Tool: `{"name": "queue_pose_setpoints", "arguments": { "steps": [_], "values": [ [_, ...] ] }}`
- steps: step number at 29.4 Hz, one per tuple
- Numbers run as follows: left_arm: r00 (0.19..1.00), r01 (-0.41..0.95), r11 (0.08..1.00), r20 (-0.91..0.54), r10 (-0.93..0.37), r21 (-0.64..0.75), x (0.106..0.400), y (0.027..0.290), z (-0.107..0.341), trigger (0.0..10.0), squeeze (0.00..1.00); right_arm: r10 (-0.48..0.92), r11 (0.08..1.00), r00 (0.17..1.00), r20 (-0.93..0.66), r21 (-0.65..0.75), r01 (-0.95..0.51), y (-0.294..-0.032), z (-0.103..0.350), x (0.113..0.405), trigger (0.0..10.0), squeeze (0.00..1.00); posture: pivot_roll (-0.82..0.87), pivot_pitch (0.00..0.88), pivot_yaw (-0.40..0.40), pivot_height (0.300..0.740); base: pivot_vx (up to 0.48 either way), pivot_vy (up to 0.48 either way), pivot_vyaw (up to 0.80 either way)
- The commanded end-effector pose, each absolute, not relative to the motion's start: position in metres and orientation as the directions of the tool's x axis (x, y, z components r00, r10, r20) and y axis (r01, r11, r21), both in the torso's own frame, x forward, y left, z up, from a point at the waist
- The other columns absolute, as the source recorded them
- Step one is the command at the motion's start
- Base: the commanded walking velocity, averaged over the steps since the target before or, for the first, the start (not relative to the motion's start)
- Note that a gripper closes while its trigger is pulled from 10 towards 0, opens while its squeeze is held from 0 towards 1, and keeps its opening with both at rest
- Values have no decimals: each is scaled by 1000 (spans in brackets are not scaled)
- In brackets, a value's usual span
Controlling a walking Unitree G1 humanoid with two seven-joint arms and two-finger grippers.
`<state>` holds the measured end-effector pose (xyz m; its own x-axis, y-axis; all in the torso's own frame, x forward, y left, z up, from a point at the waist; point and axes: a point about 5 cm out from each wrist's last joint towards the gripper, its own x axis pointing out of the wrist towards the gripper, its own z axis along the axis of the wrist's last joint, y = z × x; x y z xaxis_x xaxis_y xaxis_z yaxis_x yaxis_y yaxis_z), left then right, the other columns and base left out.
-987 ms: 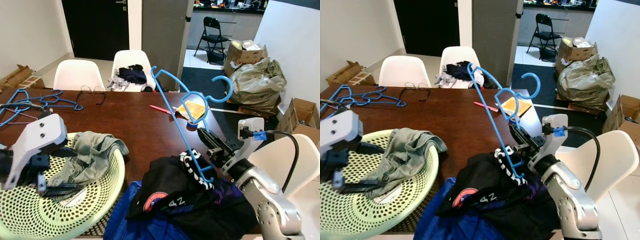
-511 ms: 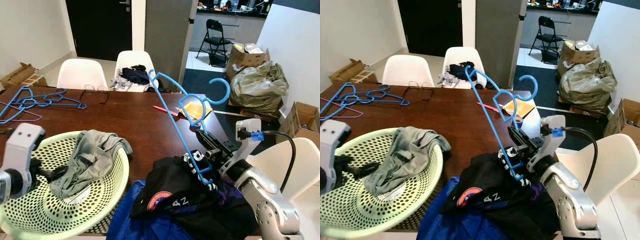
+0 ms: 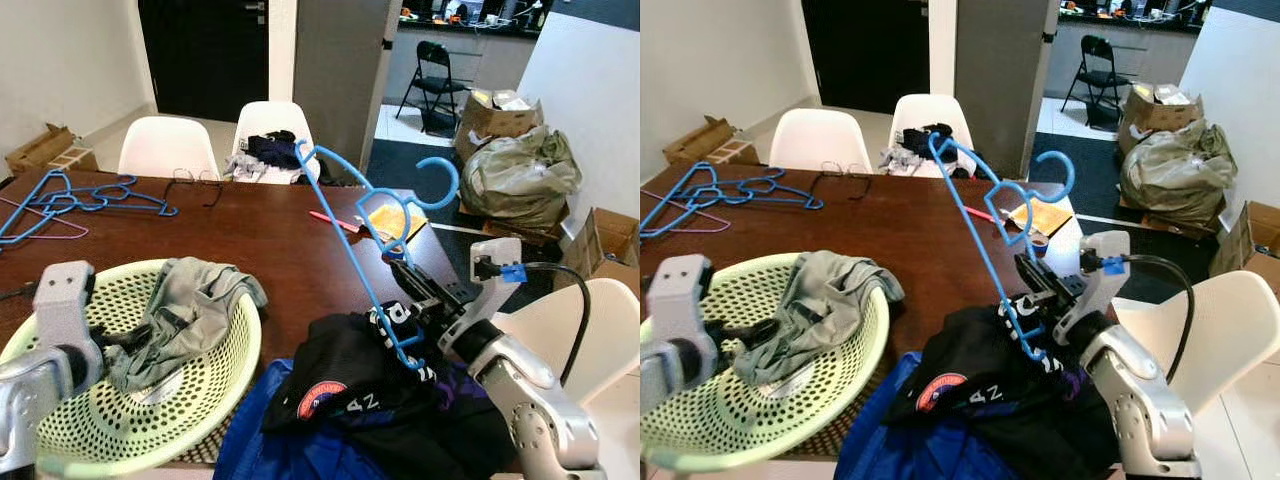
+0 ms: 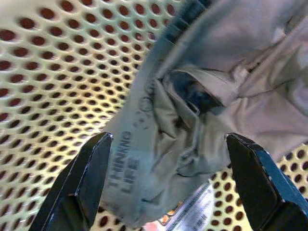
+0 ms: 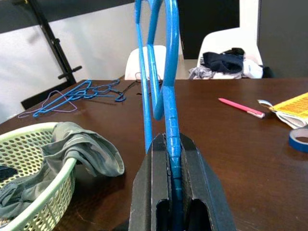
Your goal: Hang hanger
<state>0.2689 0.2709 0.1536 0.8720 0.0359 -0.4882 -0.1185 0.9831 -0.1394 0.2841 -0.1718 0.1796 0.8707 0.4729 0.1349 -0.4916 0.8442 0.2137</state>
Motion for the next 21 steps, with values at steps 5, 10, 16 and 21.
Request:
{"name": "queue_pose_setpoints", "arguments": {
  "steps": [5,10,16,21],
  "values": [
    [826,-172,976,-560,68,-137,267,274,141,10000,0,457,857,880,128,200,-474,-176,179,284,10000,0,37,0,-45,740,0,0,0],
    [772,-225,968,-626,107,-111,262,275,134,10000,0,454,860,882,127,196,-471,-178,180,284,10000,0,38,0,-47,740,0,0,0],
    [755,-274,959,-634,168,-72,261,283,132,10000,0,455,860,882,124,195,-471,-177,180,284,10000,0,40,0,-49,740,0,0,0],
    [743,-289,955,-645,178,-69,261,286,125,10000,0,454,861,882,125,192,-470,-177,180,284,10000,0,36,0,-49,740,0,0,0]
  ]
}}
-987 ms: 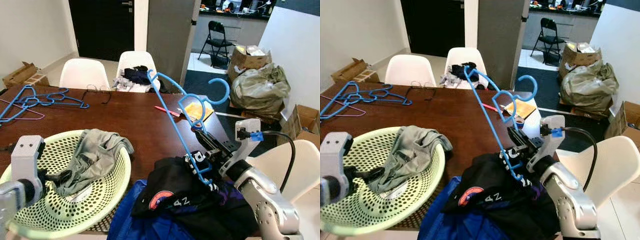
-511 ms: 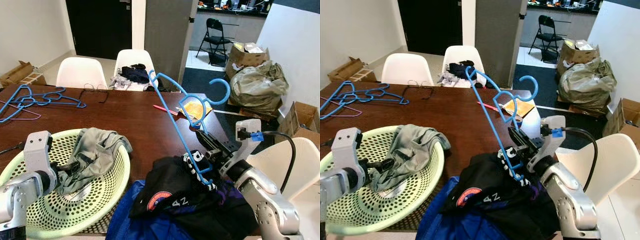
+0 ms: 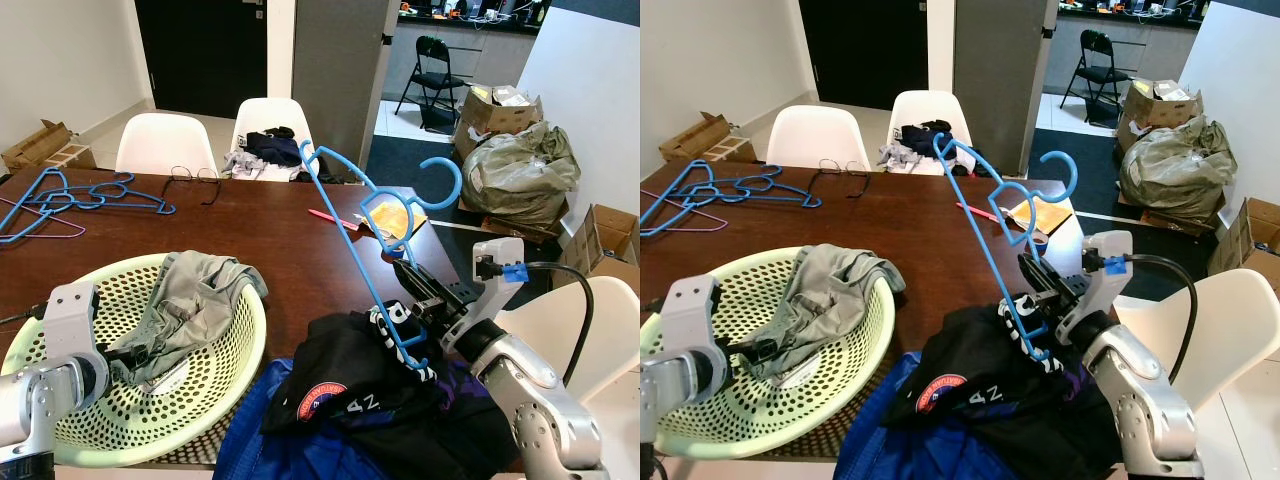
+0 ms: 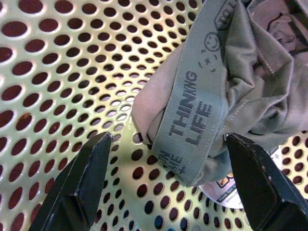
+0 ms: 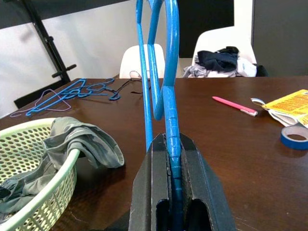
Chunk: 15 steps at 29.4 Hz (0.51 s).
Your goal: Hang hanger
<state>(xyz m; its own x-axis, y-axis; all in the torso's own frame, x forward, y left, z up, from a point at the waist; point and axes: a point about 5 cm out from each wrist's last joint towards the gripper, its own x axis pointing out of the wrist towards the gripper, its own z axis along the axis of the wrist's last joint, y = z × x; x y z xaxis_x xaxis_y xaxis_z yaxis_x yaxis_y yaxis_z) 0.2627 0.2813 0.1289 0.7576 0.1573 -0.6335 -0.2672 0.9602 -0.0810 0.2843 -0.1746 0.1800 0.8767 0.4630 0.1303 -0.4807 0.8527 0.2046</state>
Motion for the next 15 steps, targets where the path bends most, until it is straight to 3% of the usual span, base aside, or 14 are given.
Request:
{"name": "queue_pose_setpoints", "arguments": {
  "steps": [1,7,8,9,10,11,12,13,15],
  "values": [
    [743,-289,955,-645,178,-69,261,286,125,10000,0,454,861,882,125,192,-470,-177,180,284,10000,0,36,0,-49,740,0,0,0],
    [765,-240,970,-622,167,-34,271,281,123,10000,0,448,866,885,125,188,-464,-179,181,283,10000,0,24,0,-48,740,0,0,0],
    [767,-230,973,-620,166,-24,273,280,123,9569,0,446,867,886,126,186,-462,-179,182,283,10000,0,22,0,-47,740,0,0,0],
    [769,-221,975,-619,158,-26,274,279,123,4824,0,444,868,887,128,184,-461,-180,183,283,10000,0,22,0,-47,740,0,0,0],
    [771,-207,978,-619,147,-27,276,276,122,3686,0,442,869,888,129,183,-460,-180,183,283,10000,0,16,0,-43,740,0,0,0],
    [772,-194,981,-621,135,-29,277,273,121,1922,0,441,870,888,130,183,-459,-180,183,283,10000,0,16,0,-43,740,0,0,0],
    [773,-187,982,-622,127,-31,277,272,121,1922,0,440,870,888,131,182,-458,-180,184,283,10000,0,16,0,-43,740,0,0,0],
    [773,-178,983,-624,117,-36,277,270,120,667,0,441,870,888,131,181,-458,-180,184,283,10000,0,16,0,-43,740,0,0,0],
    [773,-174,984,-625,111,-40,276,269,120,667,0,441,870,888,131,180,-459,-180,184,283,10000,0,16,0,-43,740,0,0,0]
  ]
}}
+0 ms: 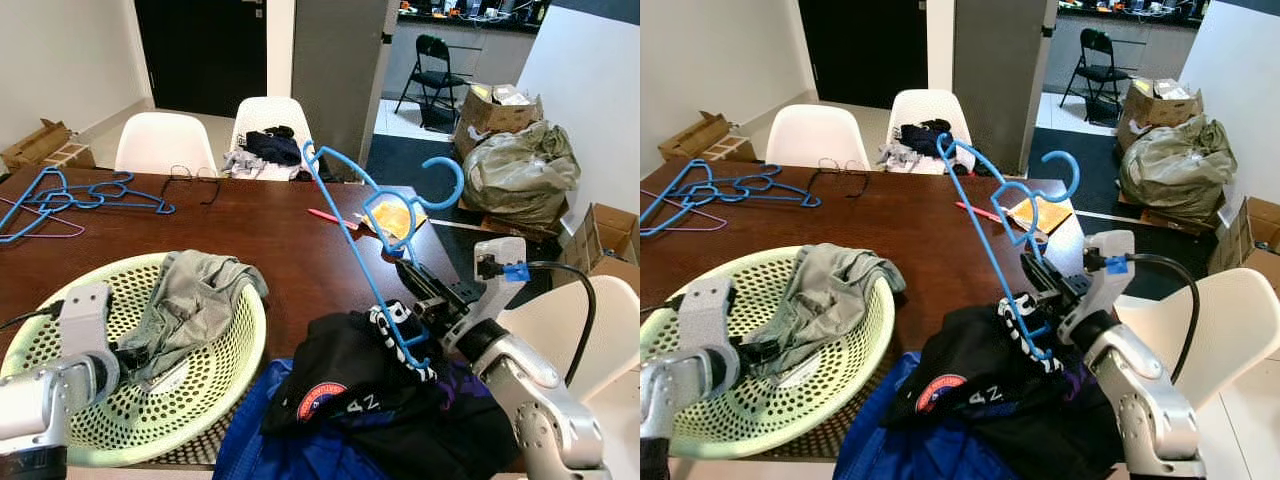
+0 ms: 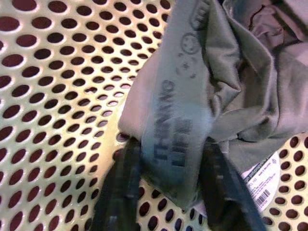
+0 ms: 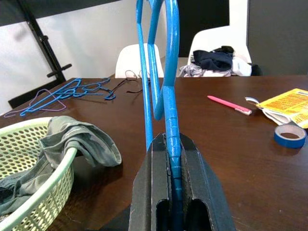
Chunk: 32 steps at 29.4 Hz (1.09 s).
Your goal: Hang hanger
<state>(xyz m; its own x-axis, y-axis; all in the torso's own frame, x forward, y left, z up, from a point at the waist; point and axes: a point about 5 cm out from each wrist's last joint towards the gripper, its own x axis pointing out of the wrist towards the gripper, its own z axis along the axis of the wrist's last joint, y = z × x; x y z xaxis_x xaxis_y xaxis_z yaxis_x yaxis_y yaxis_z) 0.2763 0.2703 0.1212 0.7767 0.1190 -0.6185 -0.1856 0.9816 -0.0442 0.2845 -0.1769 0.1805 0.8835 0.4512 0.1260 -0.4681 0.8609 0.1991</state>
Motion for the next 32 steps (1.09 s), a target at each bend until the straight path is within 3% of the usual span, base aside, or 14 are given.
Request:
{"name": "queue_pose_setpoints", "arguments": {
  "steps": [1,2,15,17,19,21,32],
  "values": [
    [773,-174,984,-625,111,-40,276,269,120,667,0,441,870,888,131,180,-459,-180,184,283,10000,0,16,0,-43,740,0,0,0],
    [772,-165,985,-627,103,-41,276,267,119,0,0,442,870,888,130,179,-459,-180,184,283,10000,0,14,0,-46,740,0,0,0],
    [784,-142,990,-611,107,-9,276,265,121,0,0,453,865,882,132,176,-470,-179,184,286,10000,0,21,0,-51,740,0,0,0],
    [819,-144,988,-554,150,54,280,269,133,0,0,453,864,881,133,176,-471,-178,184,286,10000,0,21,0,-51,740,0,0,0],
    [929,-153,973,-310,201,170,296,270,182,0,0,452,865,882,133,176,-470,-179,184,286,10000,0,23,0,-53,740,0,0,0],
    [988,-131,973,-57,144,189,303,257,236,0,0,450,866,883,133,178,-467,-179,184,287,10000,0,23,0,-53,740,0,0,0],
    [999,-12,982,54,2,186,302,243,283,0,0,447,866,883,141,179,-467,-179,186,289,10000,0,31,0,-53,740,0,0,0]
  ]
}}
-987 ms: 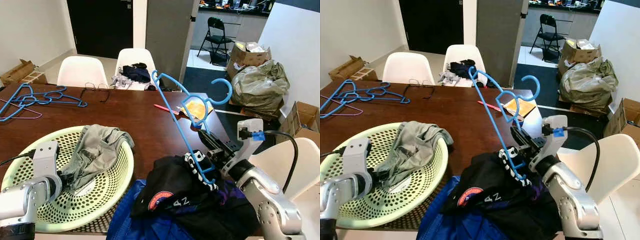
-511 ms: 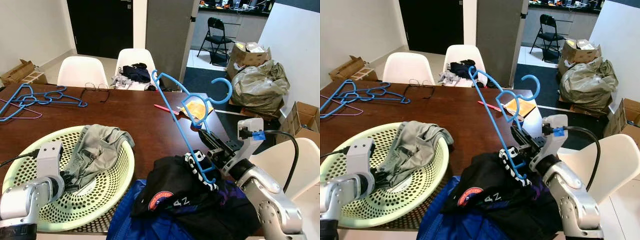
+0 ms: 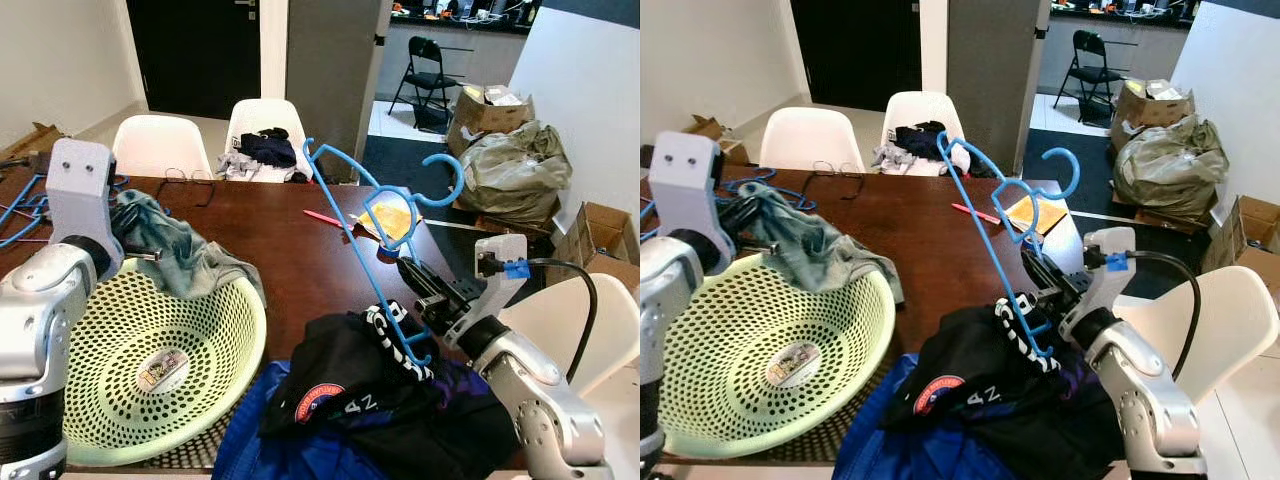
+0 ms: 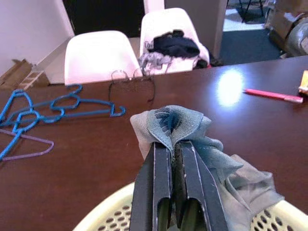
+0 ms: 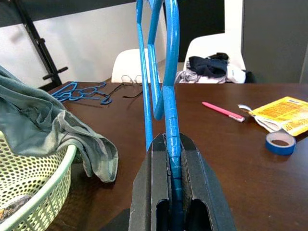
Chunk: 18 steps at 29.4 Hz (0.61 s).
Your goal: Hang hanger
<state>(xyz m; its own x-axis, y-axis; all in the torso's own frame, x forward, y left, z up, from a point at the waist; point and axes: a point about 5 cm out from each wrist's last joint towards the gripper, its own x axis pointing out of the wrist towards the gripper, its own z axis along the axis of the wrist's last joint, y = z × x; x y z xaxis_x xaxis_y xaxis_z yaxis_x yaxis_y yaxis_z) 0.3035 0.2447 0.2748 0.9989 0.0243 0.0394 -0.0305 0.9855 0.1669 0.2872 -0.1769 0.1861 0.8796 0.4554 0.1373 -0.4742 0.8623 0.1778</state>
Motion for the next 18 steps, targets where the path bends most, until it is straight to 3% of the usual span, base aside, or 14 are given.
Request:
{"name": "queue_pose_setpoints", "arguments": {
  "steps": [1,7,8,11,12,13,14,18],
  "values": [
    [997,-6,980,70,-8,197,301,244,288,0,0,446,867,884,142,179,-466,-179,186,289,10000,0,32,0,-52,740,0,0,0],
    [990,8,979,140,-36,202,299,244,306,0,0,443,867,885,144,180,-464,-180,186,289,10000,0,32,0,-52,740,0,0,0],
    [982,15,980,181,-52,199,298,243,316,4157,0,442,868,885,145,180,-463,-180,186,289,10000,0,34,0,-52,740,0,0,0],
    [941,23,963,319,-112,269,292,235,353,6118,0,442,867,885,149,184,-464,-179,187,290,10000,0,36,0,-53,740,-257,0,0],
    [930,14,959,348,-116,284,290,234,362,8275,0,443,866,884,150,184,-466,-178,187,291,10000,0,39,0,-57,740,-480,0,0],
    [930,14,959,348,-116,284,290,234,362,8275,0,443,866,884,150,184,-466,-178,187,291,10000,0,39,0,-57,740,-480,0,0],
    [921,8,955,370,-123,298,289,234,369,10000,0,445,865,883,151,185,-467,-178,187,291,10000,0,39,0,-57,740,-480,0,0],
    [910,1,950,394,-130,311,288,233,376,9608,0,446,864,882,152,185,-468,-177,187,291,10000,0,40,0,-59,740,-480,0,0]
  ]
}}
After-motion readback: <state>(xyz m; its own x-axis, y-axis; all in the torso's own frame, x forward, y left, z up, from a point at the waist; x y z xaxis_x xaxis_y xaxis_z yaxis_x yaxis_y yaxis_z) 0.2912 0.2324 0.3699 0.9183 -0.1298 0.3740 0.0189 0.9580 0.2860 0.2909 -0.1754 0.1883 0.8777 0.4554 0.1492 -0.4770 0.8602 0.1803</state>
